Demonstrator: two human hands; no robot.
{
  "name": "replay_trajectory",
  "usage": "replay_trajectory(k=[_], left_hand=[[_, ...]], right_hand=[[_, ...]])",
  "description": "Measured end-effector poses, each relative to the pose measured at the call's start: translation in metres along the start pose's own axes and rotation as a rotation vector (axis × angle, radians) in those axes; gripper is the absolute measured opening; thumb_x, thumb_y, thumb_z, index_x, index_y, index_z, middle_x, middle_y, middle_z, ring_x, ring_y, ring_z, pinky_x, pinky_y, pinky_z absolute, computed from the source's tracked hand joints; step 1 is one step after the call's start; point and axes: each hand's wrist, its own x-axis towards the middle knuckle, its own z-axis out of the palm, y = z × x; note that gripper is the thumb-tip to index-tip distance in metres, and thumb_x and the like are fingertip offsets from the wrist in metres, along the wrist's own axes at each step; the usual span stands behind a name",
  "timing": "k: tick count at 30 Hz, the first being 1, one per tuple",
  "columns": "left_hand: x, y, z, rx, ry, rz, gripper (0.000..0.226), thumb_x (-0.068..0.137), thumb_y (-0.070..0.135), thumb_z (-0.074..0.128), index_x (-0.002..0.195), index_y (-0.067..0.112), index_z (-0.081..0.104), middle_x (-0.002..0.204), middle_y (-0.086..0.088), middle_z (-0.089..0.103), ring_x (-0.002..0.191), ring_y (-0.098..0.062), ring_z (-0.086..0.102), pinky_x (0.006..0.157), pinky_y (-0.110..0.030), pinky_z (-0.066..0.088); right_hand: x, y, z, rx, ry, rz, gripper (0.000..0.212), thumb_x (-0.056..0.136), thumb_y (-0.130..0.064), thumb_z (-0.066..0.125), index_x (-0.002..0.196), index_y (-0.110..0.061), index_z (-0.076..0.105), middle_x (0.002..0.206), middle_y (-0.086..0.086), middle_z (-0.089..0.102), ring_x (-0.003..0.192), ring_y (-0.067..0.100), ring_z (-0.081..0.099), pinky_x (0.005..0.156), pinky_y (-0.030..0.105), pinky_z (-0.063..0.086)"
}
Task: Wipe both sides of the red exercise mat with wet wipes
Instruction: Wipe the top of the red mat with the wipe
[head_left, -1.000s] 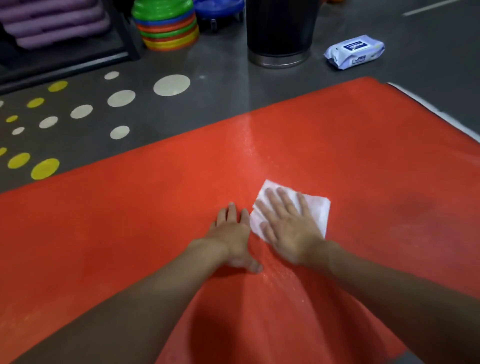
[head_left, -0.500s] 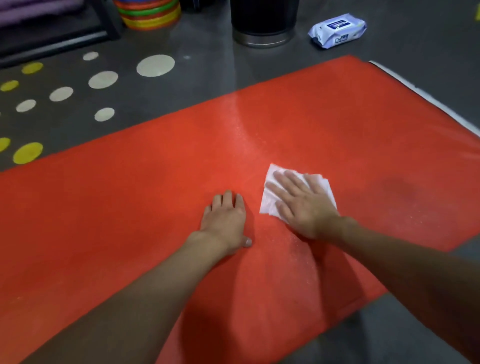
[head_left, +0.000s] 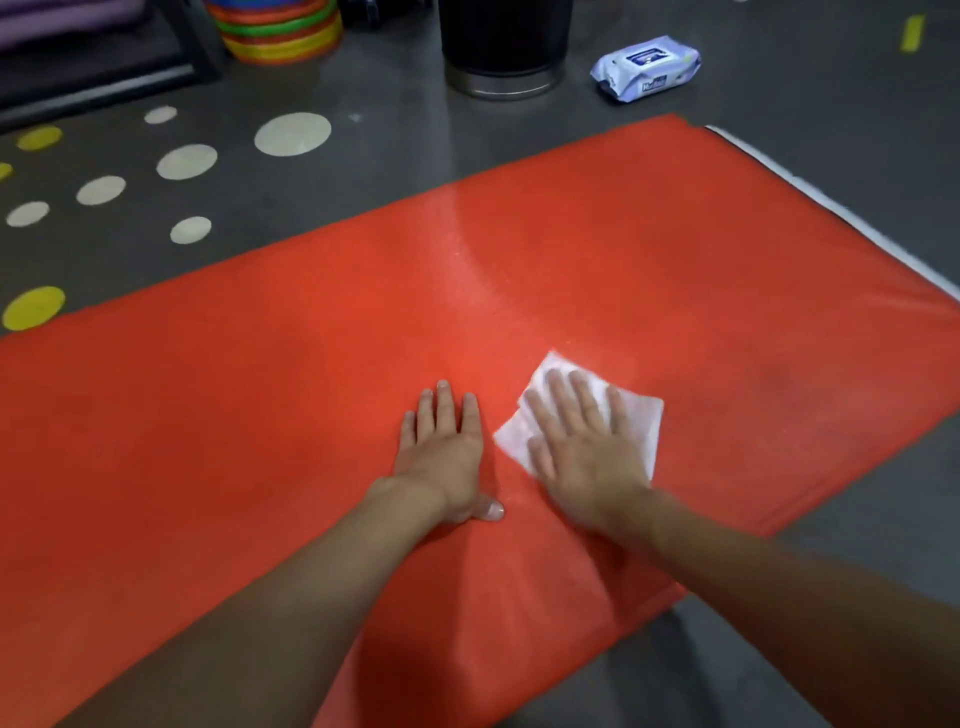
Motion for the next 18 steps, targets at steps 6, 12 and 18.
replay_trajectory(k=[6, 12, 18], left_hand=[[-0.013, 0.011, -0.002, 0.107, 0.04, 0.013, 0.121, 0.079, 0.055, 0.072, 0.155, 0.007, -0.008, 0.161, -0.02, -0.01, 0.149, -0.036, -0.003, 0.119, -0.047, 0.012], [-0.017, 0.021, -0.002, 0.091, -0.037, 0.038, 0.106, 0.09, 0.045, 0.065, 0.155, 0.006, -0.01, 0.16, -0.022, -0.016, 0.149, -0.037, -0.006, 0.119, -0.049, 0.012], [-0.026, 0.024, 0.003, 0.075, -0.068, 0.022, 0.098, 0.095, 0.038, 0.06, 0.155, 0.008, -0.011, 0.159, -0.022, -0.023, 0.149, -0.038, -0.008, 0.119, -0.05, 0.01]], right_hand=[[-0.001, 0.051, -0.01, -0.018, -0.024, -0.057, 0.069, 0.091, -0.051, 0.001, 0.157, -0.033, 0.011, 0.166, -0.004, 0.003, 0.153, 0.018, 0.0, 0.12, 0.046, -0.002], [-0.054, 0.004, 0.009, -0.008, -0.031, -0.193, 0.063, 0.098, -0.047, 0.017, 0.157, -0.025, 0.018, 0.164, 0.004, 0.007, 0.152, 0.027, 0.007, 0.118, 0.053, 0.005], [-0.051, 0.047, 0.003, 0.004, 0.027, 0.089, 0.066, 0.095, -0.048, 0.006, 0.158, -0.028, 0.008, 0.165, -0.003, -0.003, 0.152, 0.019, -0.006, 0.12, 0.047, -0.007]])
